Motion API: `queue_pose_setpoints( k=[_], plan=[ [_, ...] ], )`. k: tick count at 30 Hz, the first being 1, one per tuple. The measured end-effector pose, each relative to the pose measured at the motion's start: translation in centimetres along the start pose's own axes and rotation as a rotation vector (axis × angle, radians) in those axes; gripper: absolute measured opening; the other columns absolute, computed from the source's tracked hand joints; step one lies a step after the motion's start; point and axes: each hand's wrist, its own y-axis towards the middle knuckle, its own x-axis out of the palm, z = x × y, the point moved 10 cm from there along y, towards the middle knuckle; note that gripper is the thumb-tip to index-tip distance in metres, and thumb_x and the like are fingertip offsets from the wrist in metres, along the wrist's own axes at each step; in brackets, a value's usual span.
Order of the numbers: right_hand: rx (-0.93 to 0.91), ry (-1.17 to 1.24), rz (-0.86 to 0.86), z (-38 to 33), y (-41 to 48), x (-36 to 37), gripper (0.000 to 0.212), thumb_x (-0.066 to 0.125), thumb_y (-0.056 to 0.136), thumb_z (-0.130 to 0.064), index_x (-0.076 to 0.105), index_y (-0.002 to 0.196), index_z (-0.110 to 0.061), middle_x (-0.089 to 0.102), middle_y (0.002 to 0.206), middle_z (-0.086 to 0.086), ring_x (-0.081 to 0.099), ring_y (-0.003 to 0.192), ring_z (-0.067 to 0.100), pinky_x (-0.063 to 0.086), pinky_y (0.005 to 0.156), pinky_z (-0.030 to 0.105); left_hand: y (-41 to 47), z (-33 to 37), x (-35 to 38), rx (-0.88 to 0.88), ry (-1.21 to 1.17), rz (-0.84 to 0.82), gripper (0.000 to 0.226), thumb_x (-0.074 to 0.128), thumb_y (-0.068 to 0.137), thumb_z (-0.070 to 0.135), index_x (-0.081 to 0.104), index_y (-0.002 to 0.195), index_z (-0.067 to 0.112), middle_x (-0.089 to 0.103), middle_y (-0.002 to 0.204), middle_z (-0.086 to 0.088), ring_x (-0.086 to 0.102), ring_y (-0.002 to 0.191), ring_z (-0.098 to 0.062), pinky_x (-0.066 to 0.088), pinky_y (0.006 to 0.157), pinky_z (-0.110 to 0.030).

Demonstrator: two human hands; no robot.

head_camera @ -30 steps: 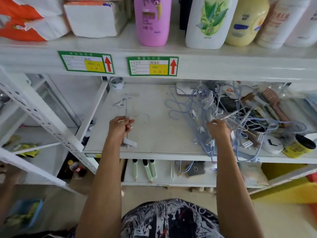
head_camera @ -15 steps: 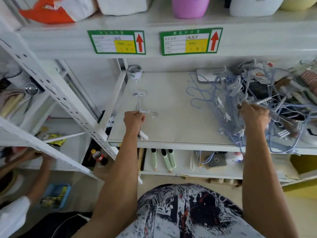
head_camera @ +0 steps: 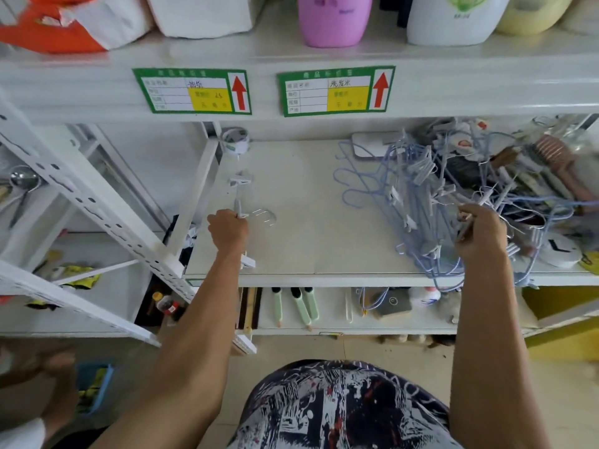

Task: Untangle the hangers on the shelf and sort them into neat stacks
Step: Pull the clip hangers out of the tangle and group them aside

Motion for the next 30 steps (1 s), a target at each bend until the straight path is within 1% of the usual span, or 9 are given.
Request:
queue_pose_setpoints(
  k=[2,4,6,12,18,21,24,27,30],
  plan=[
    [0.024,-0.02,0.028,-0.2,0.5,-0.7,0.005,0.067,0.072,-0.015,0.066,0.068,-0.018,0.056,0.063,0.0,0.044,0.049,0.009,0.03,0.044,0.02,-1.0,1.3,-0.8,0.033,-0.035,-0.002,0.021,0.058,0.084,0.004,0.068,0.102,0.005,0.069,0.102,-0.01,0.062,0.095,-0.027,0.056,0.077,-0.039],
    [0.032,-0.053,0.029,-0.1,0.5,-1.0,0.009,0.068,0.077,-0.016,0.073,0.085,-0.014,0.06,0.065,-0.001,0.045,0.048,0.007,0.031,0.041,0.018,-1.3,1.7,-0.9,0.021,-0.062,-0.008,0.031,0.057,0.085,-0.003,0.062,0.114,0.006,0.065,0.113,-0.014,0.063,0.102,-0.031,0.056,0.082,-0.039],
    [0.034,-0.092,0.034,0.1,0.0,-1.1,0.012,0.066,0.083,-0.013,0.073,0.092,-0.011,0.063,0.068,0.0,0.044,0.047,0.005,0.032,0.038,0.016,-1.2,1.5,-0.7,0.005,-0.053,-0.033,0.037,0.056,0.086,-0.005,0.057,0.122,0.005,0.062,0.12,-0.017,0.063,0.106,-0.034,0.054,0.083,-0.038],
    [0.007,-0.165,0.105,0.5,0.4,-2.2,0.02,0.069,0.086,-0.016,0.072,0.105,-0.012,0.068,0.073,0.001,0.05,0.049,0.006,0.035,0.043,0.019,0.0,2.9,-0.4,0.061,0.067,-0.124,0.035,0.06,0.084,-0.004,0.061,0.119,0.001,0.065,0.117,-0.018,0.061,0.111,-0.034,0.052,0.082,-0.036],
    [-0.014,-0.198,0.101,0.3,-0.1,-1.7,0.006,0.064,0.089,-0.013,0.069,0.086,-0.014,0.062,0.067,0.001,0.047,0.045,0.006,0.034,0.044,0.019,1.1,3.0,-0.4,0.077,0.153,-0.166,0.03,0.062,0.086,0.001,0.064,0.116,0.0,0.067,0.114,-0.021,0.061,0.111,-0.036,0.053,0.09,-0.04],
    [-0.034,-0.209,0.097,-0.1,-0.2,-1.8,0.012,0.065,0.089,-0.014,0.066,0.077,-0.015,0.061,0.064,0.002,0.048,0.048,0.01,0.035,0.047,0.023,1.1,3.0,0.2,0.075,0.221,-0.177,0.029,0.063,0.086,0.008,0.062,0.113,-0.003,0.065,0.115,-0.023,0.061,0.109,-0.039,0.052,0.088,-0.041],
    [-0.059,-0.246,0.074,-0.5,-0.3,-1.7,0.011,0.065,0.086,-0.013,0.067,0.076,-0.012,0.065,0.065,0.004,0.049,0.049,0.013,0.036,0.048,0.025,-0.7,5.9,-0.4,0.083,0.232,-0.001,0.044,0.061,0.086,0.014,0.05,0.126,-0.001,0.051,0.127,-0.026,0.052,0.115,-0.044,0.045,0.095,-0.049],
    [-0.105,-0.321,0.046,-1.0,-0.1,-1.5,0.013,0.063,0.085,-0.017,0.069,0.08,-0.008,0.066,0.066,0.005,0.053,0.055,0.016,0.039,0.052,0.029,-4.6,12.9,0.2,0.274,0.014,0.121,0.037,0.06,0.085,0.012,0.053,0.119,0.003,0.051,0.125,-0.022,0.051,0.112,-0.042,0.043,0.095,-0.048],
    [-0.161,-0.417,0.0,-1.5,-0.1,-1.0,0.021,0.059,0.088,-0.025,0.062,0.069,-0.017,0.06,0.059,-0.002,0.048,0.052,0.014,0.039,0.054,0.029,-10.1,20.7,4.2,0.393,-0.314,-0.046,0.018,0.061,0.082,0.01,0.06,0.1,0.007,0.064,0.102,-0.016,0.064,0.093,-0.032,0.049,0.084,-0.036]
  ],
)
